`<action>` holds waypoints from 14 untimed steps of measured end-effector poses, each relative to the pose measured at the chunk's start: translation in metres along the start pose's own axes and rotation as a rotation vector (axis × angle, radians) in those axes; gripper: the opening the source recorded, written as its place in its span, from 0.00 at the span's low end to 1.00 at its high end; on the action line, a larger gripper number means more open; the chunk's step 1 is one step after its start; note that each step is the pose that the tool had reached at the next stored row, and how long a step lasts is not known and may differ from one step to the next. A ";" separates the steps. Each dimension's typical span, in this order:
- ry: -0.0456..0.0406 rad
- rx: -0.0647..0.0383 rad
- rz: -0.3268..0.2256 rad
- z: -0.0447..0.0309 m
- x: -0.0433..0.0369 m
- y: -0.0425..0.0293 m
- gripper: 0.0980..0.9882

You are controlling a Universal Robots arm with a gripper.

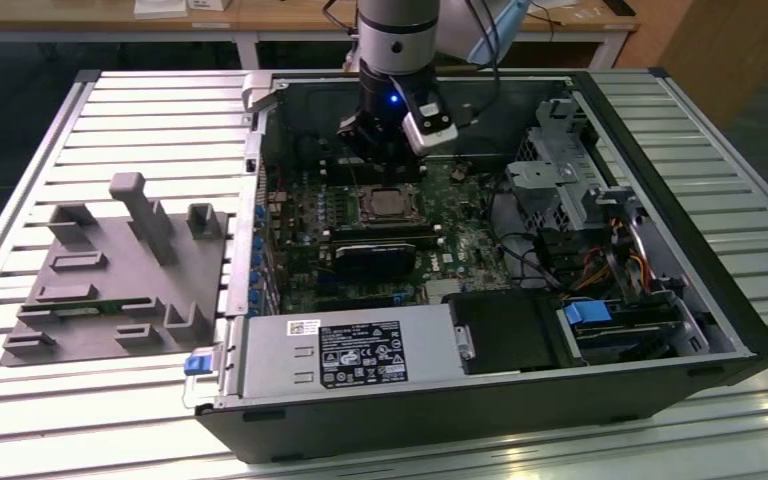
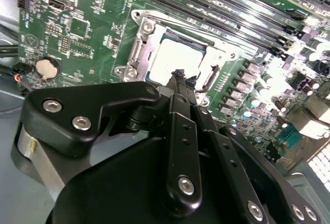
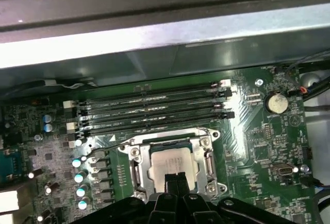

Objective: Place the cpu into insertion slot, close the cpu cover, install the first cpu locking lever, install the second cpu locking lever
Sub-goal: 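Install the first cpu locking lever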

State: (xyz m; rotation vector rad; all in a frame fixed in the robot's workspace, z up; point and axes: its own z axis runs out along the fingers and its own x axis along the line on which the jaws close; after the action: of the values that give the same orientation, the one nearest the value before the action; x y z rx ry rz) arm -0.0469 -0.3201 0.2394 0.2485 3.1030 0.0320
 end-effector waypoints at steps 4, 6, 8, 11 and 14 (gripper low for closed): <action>-0.0002 0.000 0.000 -0.0002 0.0097 -0.0015 0.00; -0.0004 0.000 0.000 -0.0004 0.0143 -0.0023 0.00; -0.0012 0.000 0.000 -0.0005 0.0191 -0.0030 0.00; -0.0026 -0.001 0.000 -0.0008 0.0264 -0.0042 0.00; -0.0044 -0.001 0.000 -0.0010 0.0337 -0.0054 0.00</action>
State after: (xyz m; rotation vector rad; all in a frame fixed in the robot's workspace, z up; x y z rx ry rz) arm -0.0810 -0.3201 0.2393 0.2480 3.0986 0.0327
